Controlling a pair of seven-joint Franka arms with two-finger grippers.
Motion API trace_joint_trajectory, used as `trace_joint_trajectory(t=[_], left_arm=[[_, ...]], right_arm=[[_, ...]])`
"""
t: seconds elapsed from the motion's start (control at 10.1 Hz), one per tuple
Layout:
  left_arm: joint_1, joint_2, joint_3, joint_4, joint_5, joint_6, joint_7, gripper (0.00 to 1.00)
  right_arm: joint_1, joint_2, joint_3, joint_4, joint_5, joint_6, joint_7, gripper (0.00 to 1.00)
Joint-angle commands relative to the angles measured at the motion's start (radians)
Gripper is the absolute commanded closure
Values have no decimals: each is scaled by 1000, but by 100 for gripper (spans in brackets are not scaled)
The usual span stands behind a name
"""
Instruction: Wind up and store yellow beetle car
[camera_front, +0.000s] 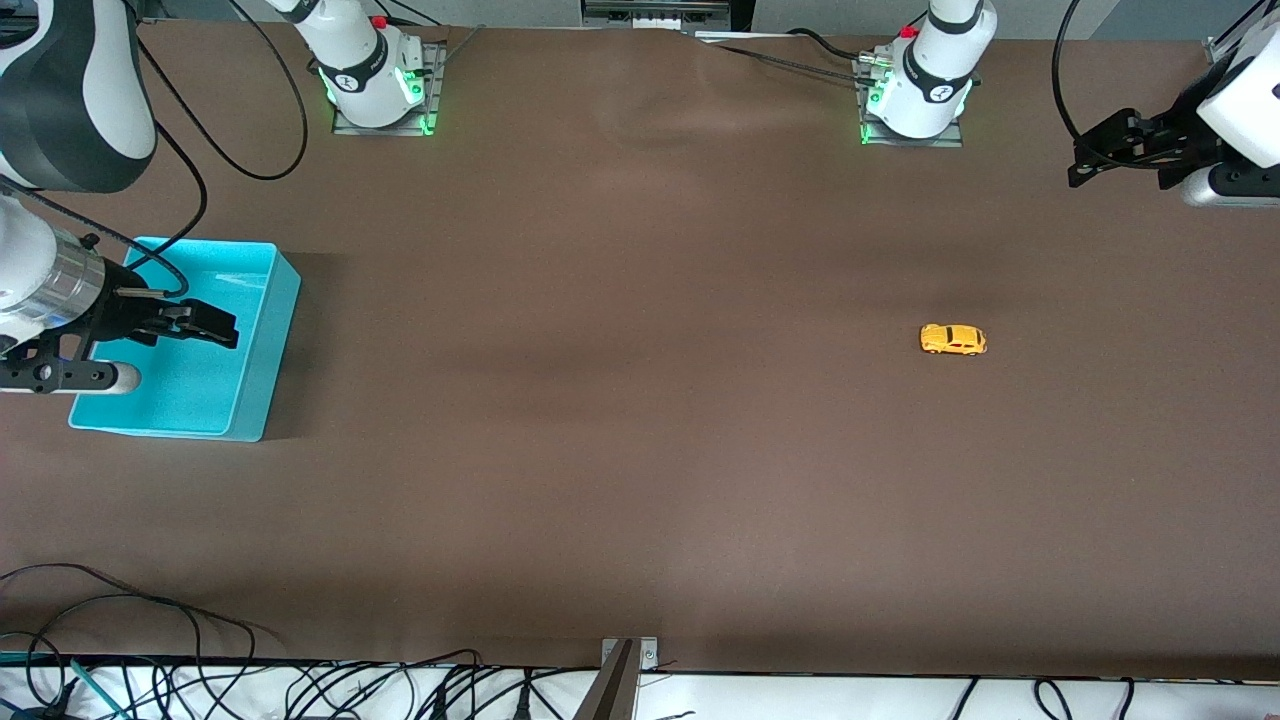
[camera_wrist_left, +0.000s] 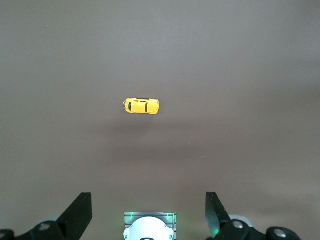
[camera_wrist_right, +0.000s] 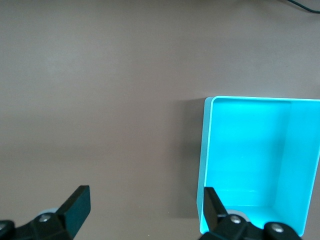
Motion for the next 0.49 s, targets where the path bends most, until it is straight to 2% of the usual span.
trace_joint_trajectory(t=[0.0,0.39], left_arm=[[12,-7,-2,-9,-20,14,-7,0],[12,-5,-2,-9,-20,14,-7,0]], right_arm=[[-6,-12,4,3,-10,-14,-10,0],[-6,-13,-1,5,-12,-17,-13,0]])
